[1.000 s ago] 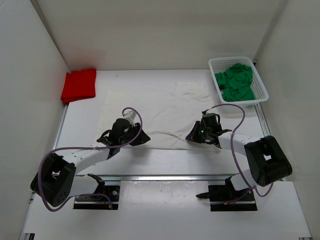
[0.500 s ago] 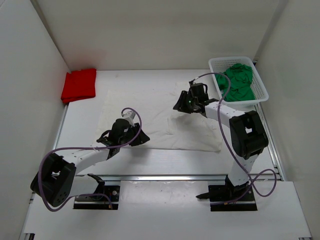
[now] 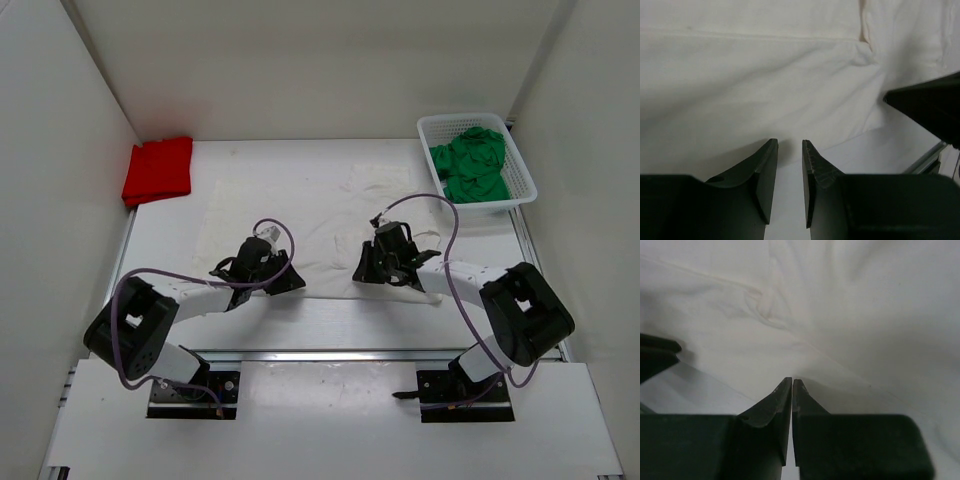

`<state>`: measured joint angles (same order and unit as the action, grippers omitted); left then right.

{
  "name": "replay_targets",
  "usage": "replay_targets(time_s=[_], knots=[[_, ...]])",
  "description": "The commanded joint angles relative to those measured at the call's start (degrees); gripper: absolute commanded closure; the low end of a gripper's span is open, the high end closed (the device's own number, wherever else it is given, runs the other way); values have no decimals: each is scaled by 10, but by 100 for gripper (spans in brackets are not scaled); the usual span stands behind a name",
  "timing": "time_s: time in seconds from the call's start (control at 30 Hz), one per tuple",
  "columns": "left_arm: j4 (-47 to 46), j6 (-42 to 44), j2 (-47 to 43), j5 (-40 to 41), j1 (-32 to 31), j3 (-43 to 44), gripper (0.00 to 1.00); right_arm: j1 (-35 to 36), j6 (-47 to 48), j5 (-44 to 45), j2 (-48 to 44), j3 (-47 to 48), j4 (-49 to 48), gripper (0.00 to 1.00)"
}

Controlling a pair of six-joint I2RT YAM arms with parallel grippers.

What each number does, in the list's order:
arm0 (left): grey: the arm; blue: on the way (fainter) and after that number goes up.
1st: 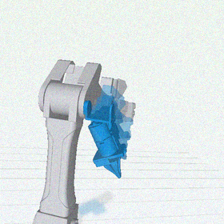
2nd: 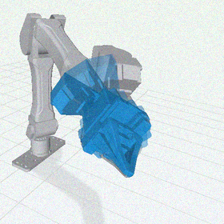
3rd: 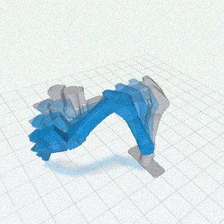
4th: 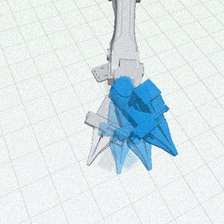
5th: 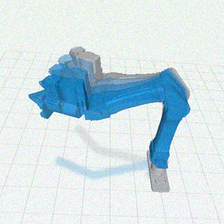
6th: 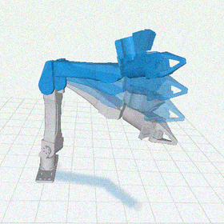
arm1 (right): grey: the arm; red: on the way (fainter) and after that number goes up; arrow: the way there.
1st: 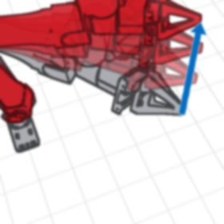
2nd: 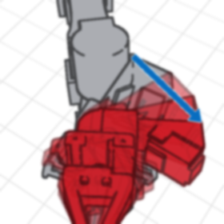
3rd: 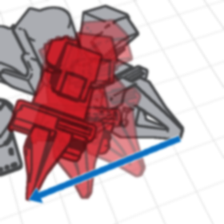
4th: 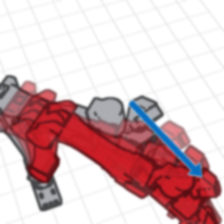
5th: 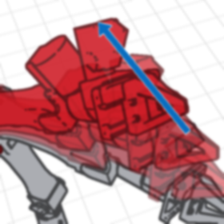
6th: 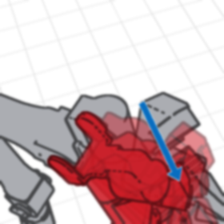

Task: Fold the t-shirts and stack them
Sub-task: Fold the flattened tshirt in 1/3 of the way

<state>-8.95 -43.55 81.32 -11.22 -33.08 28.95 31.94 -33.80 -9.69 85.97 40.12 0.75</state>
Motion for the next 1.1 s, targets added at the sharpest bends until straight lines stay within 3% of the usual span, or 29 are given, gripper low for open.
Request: replay_targets(time_s=[0.0,0.1,0.23,0.5,0.63,0.8,0.97,1.07], knots=[[-35,-27,20,-26,31,8,63,1,8,21,2,-12,-39,97],[-6,-10,22,-12,33,-9,65,7,15,30,16,-17,-37,100],[-16,-29,-26,-68,71,-111,65,36,24,36,21,-41,-30,100],[128,-13,-264,-42,149,-190,59,105,13,4,-10,-68,5,100],[119,-12,-256,-58,125,-160,57,90,23,-1,-41,-39,42,91],[115,9,-222,-21,114,-24,55,30,60,-30,-90,24,59,76],[58,-12,-102,-32,200,87,59,-21,81,-30,-72,67,71,97],[56,-6,-9,9,238,165,65,-8,89,-24,-60,69,64,100]])
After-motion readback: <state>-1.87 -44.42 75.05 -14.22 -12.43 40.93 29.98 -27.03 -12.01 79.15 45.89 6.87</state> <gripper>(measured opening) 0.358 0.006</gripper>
